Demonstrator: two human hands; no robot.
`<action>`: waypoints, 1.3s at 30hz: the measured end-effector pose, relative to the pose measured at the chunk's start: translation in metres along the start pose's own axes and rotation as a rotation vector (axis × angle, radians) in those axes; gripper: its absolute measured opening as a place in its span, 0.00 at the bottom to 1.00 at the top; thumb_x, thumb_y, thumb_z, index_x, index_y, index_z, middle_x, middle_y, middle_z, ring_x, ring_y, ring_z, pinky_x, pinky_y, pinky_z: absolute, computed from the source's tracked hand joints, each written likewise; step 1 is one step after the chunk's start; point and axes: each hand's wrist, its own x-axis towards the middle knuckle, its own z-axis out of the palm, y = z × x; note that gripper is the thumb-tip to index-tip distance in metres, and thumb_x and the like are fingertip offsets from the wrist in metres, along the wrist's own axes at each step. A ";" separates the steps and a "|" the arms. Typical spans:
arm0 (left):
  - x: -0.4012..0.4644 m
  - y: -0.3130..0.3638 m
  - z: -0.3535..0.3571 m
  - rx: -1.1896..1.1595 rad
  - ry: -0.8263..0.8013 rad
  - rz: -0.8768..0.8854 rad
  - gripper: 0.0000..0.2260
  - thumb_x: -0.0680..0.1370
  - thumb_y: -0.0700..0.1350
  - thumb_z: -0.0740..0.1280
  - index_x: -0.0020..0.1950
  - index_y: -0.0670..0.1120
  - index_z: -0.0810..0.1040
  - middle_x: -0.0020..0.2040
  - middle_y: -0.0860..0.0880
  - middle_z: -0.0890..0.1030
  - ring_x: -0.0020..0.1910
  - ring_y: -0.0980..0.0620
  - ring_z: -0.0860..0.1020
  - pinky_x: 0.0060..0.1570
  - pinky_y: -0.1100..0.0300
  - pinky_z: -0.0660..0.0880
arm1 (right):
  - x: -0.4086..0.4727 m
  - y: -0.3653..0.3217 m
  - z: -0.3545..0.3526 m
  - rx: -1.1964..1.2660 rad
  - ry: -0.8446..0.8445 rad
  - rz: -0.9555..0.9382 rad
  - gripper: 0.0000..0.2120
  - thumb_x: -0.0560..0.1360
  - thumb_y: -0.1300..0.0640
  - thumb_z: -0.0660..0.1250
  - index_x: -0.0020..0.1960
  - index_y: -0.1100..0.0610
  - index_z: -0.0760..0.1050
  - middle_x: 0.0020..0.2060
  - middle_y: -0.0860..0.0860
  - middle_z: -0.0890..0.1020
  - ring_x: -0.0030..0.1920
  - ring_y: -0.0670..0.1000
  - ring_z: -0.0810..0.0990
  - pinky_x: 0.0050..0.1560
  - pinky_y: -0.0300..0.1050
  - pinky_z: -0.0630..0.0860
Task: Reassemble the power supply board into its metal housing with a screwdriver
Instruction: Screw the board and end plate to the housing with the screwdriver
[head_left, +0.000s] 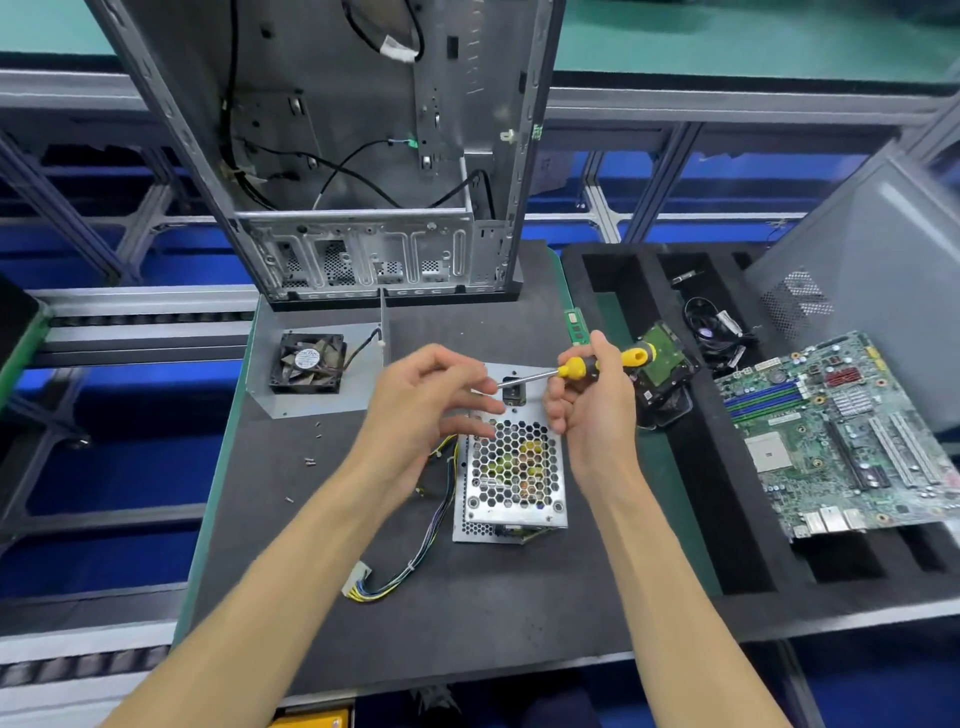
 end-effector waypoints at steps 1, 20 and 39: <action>0.001 -0.002 0.003 -0.037 0.019 -0.021 0.04 0.77 0.35 0.70 0.42 0.40 0.79 0.38 0.41 0.82 0.36 0.45 0.84 0.30 0.59 0.79 | 0.000 0.001 -0.001 0.025 0.013 0.001 0.21 0.84 0.47 0.59 0.37 0.54 0.76 0.24 0.52 0.74 0.20 0.48 0.69 0.19 0.36 0.64; 0.005 -0.017 0.019 -0.269 0.004 -0.008 0.02 0.78 0.35 0.68 0.47 0.38 0.80 0.49 0.34 0.85 0.51 0.38 0.85 0.46 0.57 0.82 | -0.001 0.008 -0.005 0.199 0.044 0.007 0.17 0.85 0.49 0.58 0.45 0.59 0.74 0.26 0.52 0.76 0.24 0.48 0.74 0.23 0.38 0.71; 0.011 -0.015 0.023 -0.271 0.028 -0.071 0.03 0.78 0.36 0.68 0.49 0.36 0.79 0.48 0.35 0.85 0.50 0.40 0.86 0.44 0.58 0.82 | 0.000 0.011 -0.010 0.193 0.003 -0.069 0.16 0.85 0.51 0.57 0.45 0.59 0.75 0.29 0.53 0.78 0.26 0.49 0.76 0.26 0.39 0.74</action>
